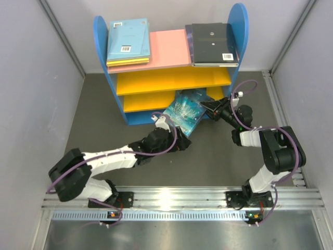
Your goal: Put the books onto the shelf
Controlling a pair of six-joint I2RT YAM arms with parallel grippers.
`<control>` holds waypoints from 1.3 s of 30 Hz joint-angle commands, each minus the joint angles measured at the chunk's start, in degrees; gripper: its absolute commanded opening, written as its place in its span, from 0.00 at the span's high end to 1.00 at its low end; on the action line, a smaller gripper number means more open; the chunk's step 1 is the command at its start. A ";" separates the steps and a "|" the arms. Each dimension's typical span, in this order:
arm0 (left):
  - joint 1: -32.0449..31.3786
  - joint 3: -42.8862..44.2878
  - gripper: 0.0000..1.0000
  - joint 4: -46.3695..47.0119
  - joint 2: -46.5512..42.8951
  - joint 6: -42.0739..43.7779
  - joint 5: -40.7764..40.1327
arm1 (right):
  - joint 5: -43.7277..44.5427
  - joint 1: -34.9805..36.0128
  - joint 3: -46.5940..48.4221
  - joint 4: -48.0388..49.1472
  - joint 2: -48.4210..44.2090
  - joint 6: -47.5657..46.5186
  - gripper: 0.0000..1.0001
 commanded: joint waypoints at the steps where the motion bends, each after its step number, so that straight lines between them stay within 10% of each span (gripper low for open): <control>1: 0.32 5.55 0.05 4.98 5.56 2.39 4.50 | -0.67 1.36 5.21 14.40 1.15 4.92 1.00; 8: 0.32 12.41 0.08 7.17 15.41 1.60 9.79 | -2.52 1.89 6.62 17.30 5.11 6.59 0.94; 18: 0.32 20.15 0.10 7.61 20.69 0.19 12.34 | -5.33 2.07 5.57 10.65 0.73 2.13 0.06; 27: 0.32 23.31 0.11 8.14 22.80 -1.13 12.08 | 5.19 2.59 17.76 -55.57 -19.75 -33.89 0.00; 39: 0.23 28.85 0.12 8.67 27.46 -4.20 12.69 | 13.99 2.86 22.62 -78.93 -22.65 -45.79 0.03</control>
